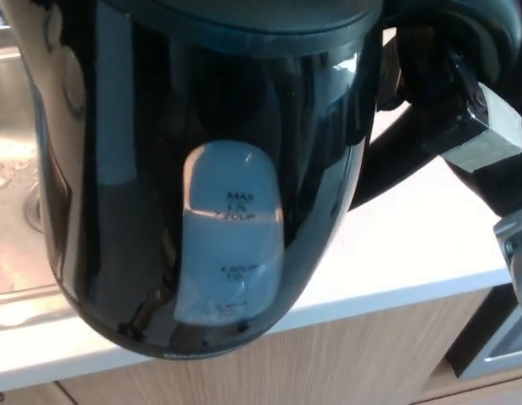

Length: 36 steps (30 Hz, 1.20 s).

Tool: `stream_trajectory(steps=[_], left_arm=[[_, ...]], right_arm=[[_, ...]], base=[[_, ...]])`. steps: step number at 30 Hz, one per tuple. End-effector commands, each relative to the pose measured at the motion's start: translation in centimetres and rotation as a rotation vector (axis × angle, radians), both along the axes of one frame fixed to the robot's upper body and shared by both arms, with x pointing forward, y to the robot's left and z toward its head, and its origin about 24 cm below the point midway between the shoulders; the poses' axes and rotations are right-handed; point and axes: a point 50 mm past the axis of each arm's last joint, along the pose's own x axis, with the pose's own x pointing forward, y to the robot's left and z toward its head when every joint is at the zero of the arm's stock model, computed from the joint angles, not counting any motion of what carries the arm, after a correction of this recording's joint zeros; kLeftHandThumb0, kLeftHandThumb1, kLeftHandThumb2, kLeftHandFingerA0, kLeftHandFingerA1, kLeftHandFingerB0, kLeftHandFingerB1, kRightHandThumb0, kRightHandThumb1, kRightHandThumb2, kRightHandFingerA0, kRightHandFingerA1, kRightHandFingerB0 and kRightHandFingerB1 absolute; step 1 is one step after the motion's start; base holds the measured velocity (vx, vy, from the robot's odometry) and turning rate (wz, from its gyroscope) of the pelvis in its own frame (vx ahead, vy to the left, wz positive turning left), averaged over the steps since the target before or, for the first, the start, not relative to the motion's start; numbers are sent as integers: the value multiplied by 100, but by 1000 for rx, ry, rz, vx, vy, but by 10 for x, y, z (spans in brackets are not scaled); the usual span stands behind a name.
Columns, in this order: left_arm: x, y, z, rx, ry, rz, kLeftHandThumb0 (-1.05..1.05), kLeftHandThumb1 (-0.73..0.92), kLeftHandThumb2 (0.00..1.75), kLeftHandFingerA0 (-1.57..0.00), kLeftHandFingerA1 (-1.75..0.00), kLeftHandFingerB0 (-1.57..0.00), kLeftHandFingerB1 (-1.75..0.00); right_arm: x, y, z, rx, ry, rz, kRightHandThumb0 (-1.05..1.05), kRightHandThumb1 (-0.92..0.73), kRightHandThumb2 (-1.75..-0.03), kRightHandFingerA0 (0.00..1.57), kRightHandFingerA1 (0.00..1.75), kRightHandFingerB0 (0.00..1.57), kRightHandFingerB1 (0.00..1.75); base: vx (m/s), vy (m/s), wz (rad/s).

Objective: Pick up a kettle on a counter using the right hand and walk towards another counter and put the kettle near the coffee maker

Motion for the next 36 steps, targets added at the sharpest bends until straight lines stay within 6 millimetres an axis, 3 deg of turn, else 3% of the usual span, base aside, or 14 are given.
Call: stream_trajectory(steps=[1, 5, 6, 11, 12, 14, 22, 25, 28, 31, 33, 34, 36], left_arm=[[1, 2, 3, 23, -39, -3, -9, 41, 122, -157, -149, -135, -142], [1, 2, 3, 20, -40, 0, -8, 45, 117, -157, -146, -137, -136], [3, 3, 4, 26, -48, -1, -9, 44, 118, -157, -150, -133, -143], [4, 3, 5, 29, -51, -1, -9, 44, 118, -157, -150, -133, -143], [3, 3, 3, 20, -36, 2, -7, 45, 117, -157, -145, -135, -134], [3, 3, 3, 19, -35, 3, -7, 45, 117, -157, -145, -135, -134], [3, 1, 4, 25, -48, -3, -8, 42, 123, -157, -149, -135, -144], [3, 1, 3, 14, -49, 8, -8, 44, 119, -157, -147, -134, -142], [3, 0, 3, 28, -41, 5, -8, 43, 121, -157, -149, -132, -144], [0, 0, 4, 34, -41, 0, -7, 39, 127, -156, -152, -133, -145], [-1, 0, 4, 35, -32, -2, -7, 39, 127, -155, -152, -131, -146], [-2, 0, 3, 30, -25, 4, -7, 41, 120, -156, -150, -132, -145], [-3, -1, 3, 21, -32, 13, -7, 43, 120, -157, -149, -132, -145]], right_arm=[[10, -12, 4, 31, -25, -90, -21, -55, -132, 105, 175, 81, 160], [12, -12, 3, 23, -25, -92, -22, -54, -131, 105, 175, 83, 158], [13, -12, 4, 20, -24, -100, -22, -51, -134, 107, 175, 85, 158], [14, -11, 4, 18, -26, -106, -22, -51, -134, 107, 175, 85, 158], [14, -11, 4, 13, -30, -107, -23, -53, -130, 105, 175, 82, 160], [14, -11, 4, 13, -31, -107, -23, -53, -130, 105, 175, 82, 160], [15, -15, 1, -10, -36, -136, -23, -52, -132, 105, 175, 81, 161], [22, -19, 2, -68, -32, -182, -23, -46, -137, 105, 175, 79, 162], [48, -35, -2, -128, 40, -308, -22, -46, -141, 103, 175, 77, 165], [55, -41, -8, -153, 61, -337, -21, -43, -146, 103, 175, 76, 169], [60, -44, -11, -155, 71, -355, -19, -40, -148, 104, 175, 79, 169], [65, -50, -15, -169, 87, -375, -23, -31, -154, 105, 175, 82, 170], [70, -54, -19, -173, 98, -390, -25, -34, -150, 104, 175, 81, 170]], base=[[41, -5, 9], [11, 0, 2], [0, 0, 0], [0, 0, 0], [0, 0, 0], [0, 0, 0], [0, 0, 0], [0, 0, 0], [0, 0, 0], [0, 0, 0], [0, 0, 0], [0, 0, 0], [0, 0, 0]])
